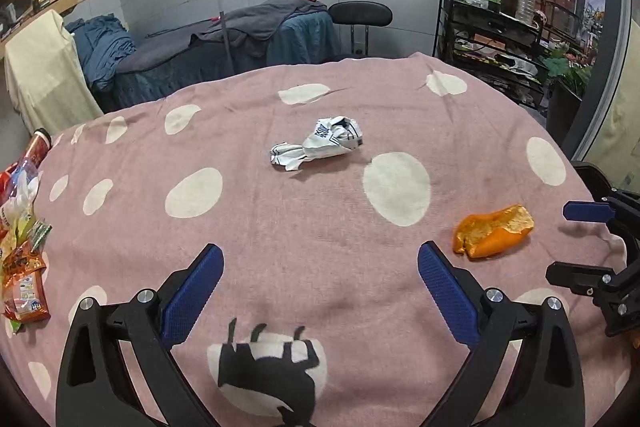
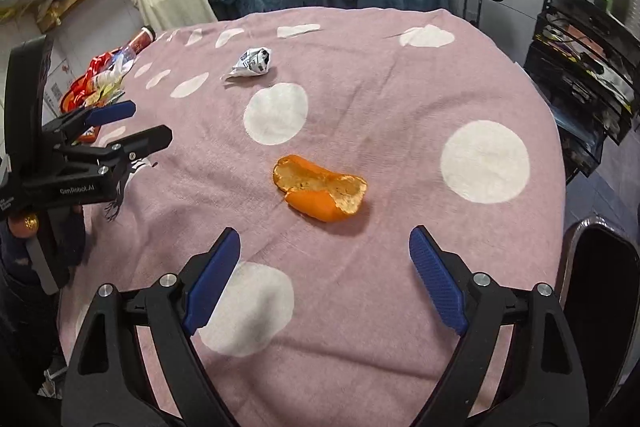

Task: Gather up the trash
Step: 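Grasp the orange peel with the right tool while the left tool grasps the crumpled white paper, then carry the orange peel over the bin and open the right tool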

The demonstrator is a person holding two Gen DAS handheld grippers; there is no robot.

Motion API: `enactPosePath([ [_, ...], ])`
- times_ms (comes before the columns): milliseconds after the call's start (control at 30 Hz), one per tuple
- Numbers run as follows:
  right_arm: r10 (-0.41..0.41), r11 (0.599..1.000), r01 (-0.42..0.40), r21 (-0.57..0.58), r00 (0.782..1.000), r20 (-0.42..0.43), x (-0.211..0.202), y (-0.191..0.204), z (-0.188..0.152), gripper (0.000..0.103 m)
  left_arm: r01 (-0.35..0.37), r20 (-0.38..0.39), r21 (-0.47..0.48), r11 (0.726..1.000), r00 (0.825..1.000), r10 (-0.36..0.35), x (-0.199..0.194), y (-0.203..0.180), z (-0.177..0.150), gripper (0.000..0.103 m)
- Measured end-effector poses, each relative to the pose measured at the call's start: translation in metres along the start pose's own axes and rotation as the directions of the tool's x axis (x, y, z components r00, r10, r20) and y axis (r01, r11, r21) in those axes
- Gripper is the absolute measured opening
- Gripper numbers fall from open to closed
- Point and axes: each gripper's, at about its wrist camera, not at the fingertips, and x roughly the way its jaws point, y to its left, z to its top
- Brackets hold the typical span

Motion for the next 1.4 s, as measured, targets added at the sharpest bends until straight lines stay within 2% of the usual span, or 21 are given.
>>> enactPosePath([
  [200, -0.062, 0.982, 0.043, -0.186, 0.993, -0.096, 0.044, 0.018, 0.029, 0.086, -0.024, -0.009, 0.060, 0.998, 1.000, 0.024, 0.035, 0.006, 0.028, 0.095],
  [300, -0.089, 0.970, 0.059, -0.235, 0.989, -0.122, 0.059, 0.022, 0.037, 0.085, -0.036, -0.025, 0.104, 0.994, 0.999, 0.039, 0.057, 0.000, 0.047, 0.095],
  [367, -0.092, 0.967, 0.052, -0.249, 0.984, -0.155, 0.072, 0.020, 0.040, 0.074, -0.038, -0.039, 0.125, 0.991, 0.998, 0.043, 0.073, -0.005, 0.058, 0.095],
  [433, -0.080, 0.971, 0.033, -0.235, 0.978, -0.194, 0.080, 0.017, 0.040, 0.055, -0.047, -0.044, 0.143, 0.989, 0.998, 0.054, 0.083, -0.009, 0.064, 0.093],
  [467, -0.059, 0.973, 0.013, -0.228, 0.978, -0.198, 0.080, 0.016, 0.039, 0.049, -0.051, -0.050, 0.152, 0.987, 0.997, 0.059, 0.088, -0.012, 0.066, 0.089],
  [500, -0.046, 0.975, 0.002, -0.223, 0.980, -0.196, 0.078, 0.015, 0.039, 0.038, -0.051, -0.064, 0.157, 0.986, 0.996, 0.061, 0.093, -0.015, 0.068, 0.078],
  [533, -0.043, 0.976, 0.000, -0.219, 0.980, -0.194, 0.078, 0.014, 0.039, 0.026, -0.049, -0.075, 0.157, 0.986, 0.995, 0.062, 0.096, -0.016, 0.068, 0.061],
  [567, -0.041, 0.977, -0.001, -0.213, 0.981, -0.190, 0.075, 0.013, 0.038, 0.024, -0.044, -0.091, 0.153, 0.987, 0.994, 0.058, 0.099, -0.018, 0.067, 0.052],
  [600, -0.038, 0.978, -0.002, -0.209, 0.982, -0.187, 0.074, 0.012, 0.038, 0.022, -0.031, -0.101, 0.143, 0.989, 0.994, 0.046, 0.100, -0.018, 0.065, 0.039],
  [700, -0.017, 0.985, -0.008, -0.172, 0.989, -0.148, 0.061, 0.008, 0.036, 0.020, -0.031, -0.090, 0.109, 0.994, 0.995, 0.041, 0.094, -0.015, 0.063, 0.036],
  [1033, 0.042, 0.998, -0.043, -0.042, 0.998, -0.045, 0.014, -0.003, 0.015, 0.020, 0.034, -0.002, 0.001, 0.999, 0.999, -0.034, 0.030, -0.007, 0.045, 0.035],
  [1400, 0.031, 0.996, -0.034, 0.082, 0.999, 0.039, -0.025, -0.020, -0.016, 0.020, 0.075, 0.096, -0.021, 0.997, 0.993, -0.073, -0.026, -0.032, 0.022, 0.035],
])
